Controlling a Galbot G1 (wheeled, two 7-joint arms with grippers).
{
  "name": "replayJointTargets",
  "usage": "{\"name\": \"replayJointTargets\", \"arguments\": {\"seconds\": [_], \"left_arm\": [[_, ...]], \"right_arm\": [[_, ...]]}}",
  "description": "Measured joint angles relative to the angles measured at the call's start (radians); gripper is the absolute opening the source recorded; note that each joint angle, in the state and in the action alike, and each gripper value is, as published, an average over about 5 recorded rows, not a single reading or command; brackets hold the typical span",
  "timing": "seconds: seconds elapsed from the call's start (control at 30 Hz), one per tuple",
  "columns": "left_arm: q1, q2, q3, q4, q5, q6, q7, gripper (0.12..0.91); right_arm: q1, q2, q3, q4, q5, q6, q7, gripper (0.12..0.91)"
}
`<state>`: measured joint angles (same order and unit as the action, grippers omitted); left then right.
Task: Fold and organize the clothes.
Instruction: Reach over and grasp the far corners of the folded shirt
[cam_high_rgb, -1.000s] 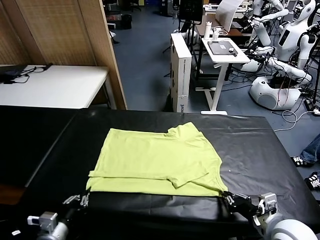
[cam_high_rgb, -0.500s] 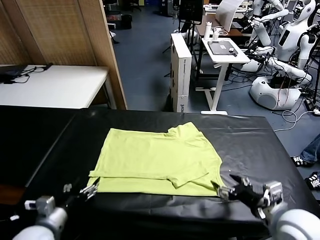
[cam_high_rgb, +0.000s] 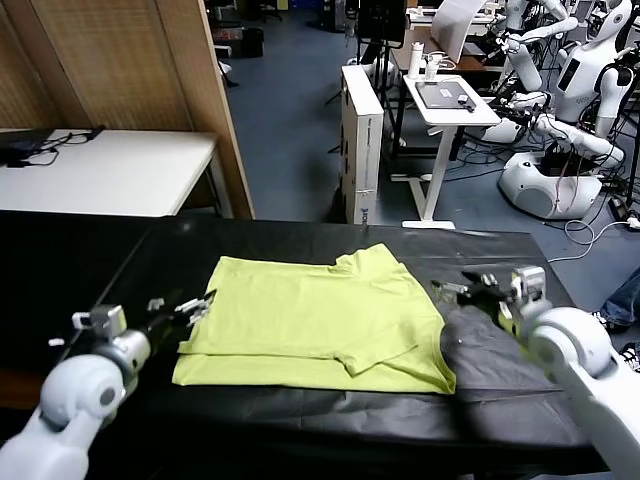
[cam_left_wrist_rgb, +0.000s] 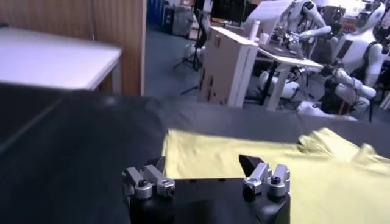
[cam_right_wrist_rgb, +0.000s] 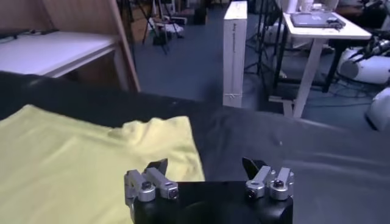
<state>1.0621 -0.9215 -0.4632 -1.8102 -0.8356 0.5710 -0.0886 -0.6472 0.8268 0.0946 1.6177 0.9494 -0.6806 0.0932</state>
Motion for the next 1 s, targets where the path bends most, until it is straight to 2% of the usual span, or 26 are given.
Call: {"name": "replayJointTargets", "arguments": {"seconds": [0.3, 0.7, 1.0], "left_arm": [[-0.198, -0.017, 0.139, 0.191, 0.064, -0.033, 0.047, 0.907], [-0.371, -0.071, 0.236, 0.427, 0.086, -0.028, 0.064, 0.907], [-0.444, -0.104, 0.273, 0.536, 0.092, -0.02, 0.075, 0.907]], "right_arm": [[0.09, 0.071, -0.082, -0.113, -0.001, -0.019, 0.013, 0.907], [0.157, 0.132, -0.137, -0.219, -0.026, -0.044, 0.021, 0.907], [0.19, 0.169, -0.16, -0.275, -0.038, -0.044, 0.018, 0.907]]}}
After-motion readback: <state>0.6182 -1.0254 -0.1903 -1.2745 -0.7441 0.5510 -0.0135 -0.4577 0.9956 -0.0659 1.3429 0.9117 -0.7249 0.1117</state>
